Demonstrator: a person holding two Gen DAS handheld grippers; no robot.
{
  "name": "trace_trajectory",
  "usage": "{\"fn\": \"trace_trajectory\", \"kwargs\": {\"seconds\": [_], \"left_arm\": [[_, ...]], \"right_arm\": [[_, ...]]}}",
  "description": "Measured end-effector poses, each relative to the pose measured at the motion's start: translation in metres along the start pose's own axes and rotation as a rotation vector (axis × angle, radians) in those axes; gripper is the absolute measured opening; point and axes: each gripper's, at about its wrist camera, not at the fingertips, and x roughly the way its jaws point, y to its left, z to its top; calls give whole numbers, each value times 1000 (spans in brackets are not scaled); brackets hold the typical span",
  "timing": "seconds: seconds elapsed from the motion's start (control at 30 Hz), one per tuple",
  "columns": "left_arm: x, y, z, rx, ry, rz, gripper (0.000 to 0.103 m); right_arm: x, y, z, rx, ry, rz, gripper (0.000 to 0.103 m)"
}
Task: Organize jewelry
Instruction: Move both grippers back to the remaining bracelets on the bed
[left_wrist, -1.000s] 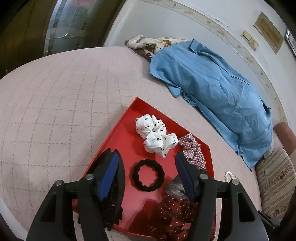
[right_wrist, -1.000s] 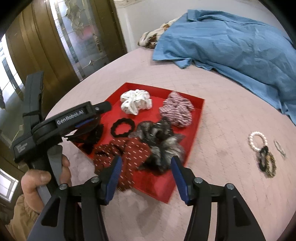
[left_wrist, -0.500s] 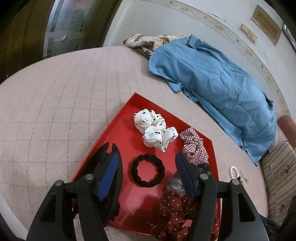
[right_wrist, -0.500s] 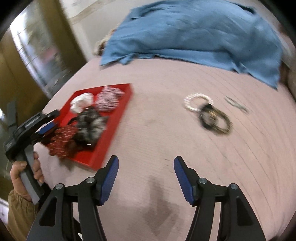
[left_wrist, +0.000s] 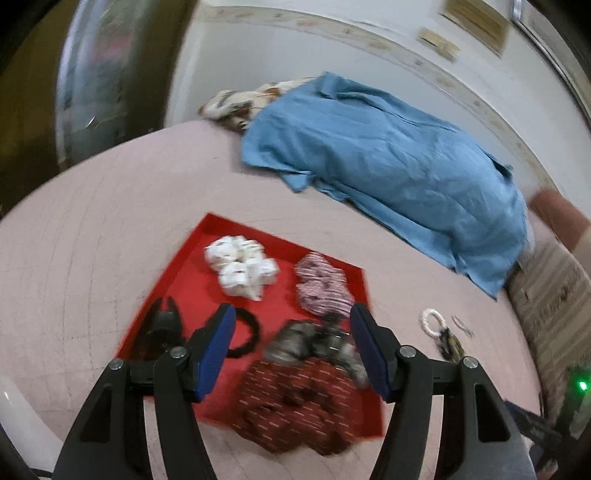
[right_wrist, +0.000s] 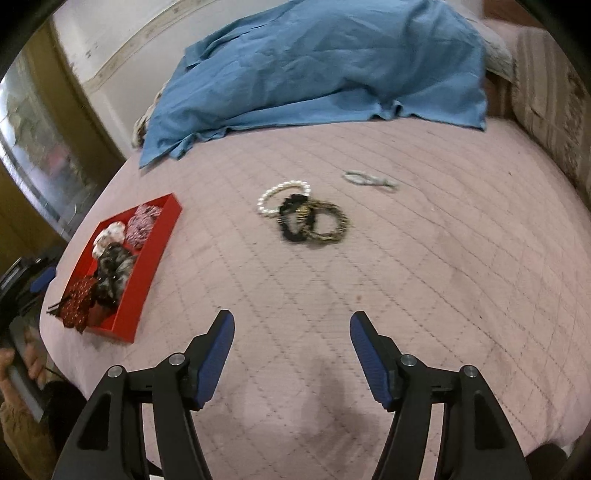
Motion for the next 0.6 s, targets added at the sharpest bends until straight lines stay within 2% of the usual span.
{"fn": "trace_trajectory", "kwargs": {"seconds": [0.27, 0.47, 0.6], "left_arm": [[-9, -78, -7, 106, 60, -83, 69], [21, -134, -24, 172, 163, -134, 69], [59, -160, -25, 145, 236, -146, 69]], "right_arm": [[16, -23, -6, 47, 15, 27, 70], [22, -51, 2, 82, 6, 27, 70], [28, -62, 18, 69, -10, 22, 69]]}}
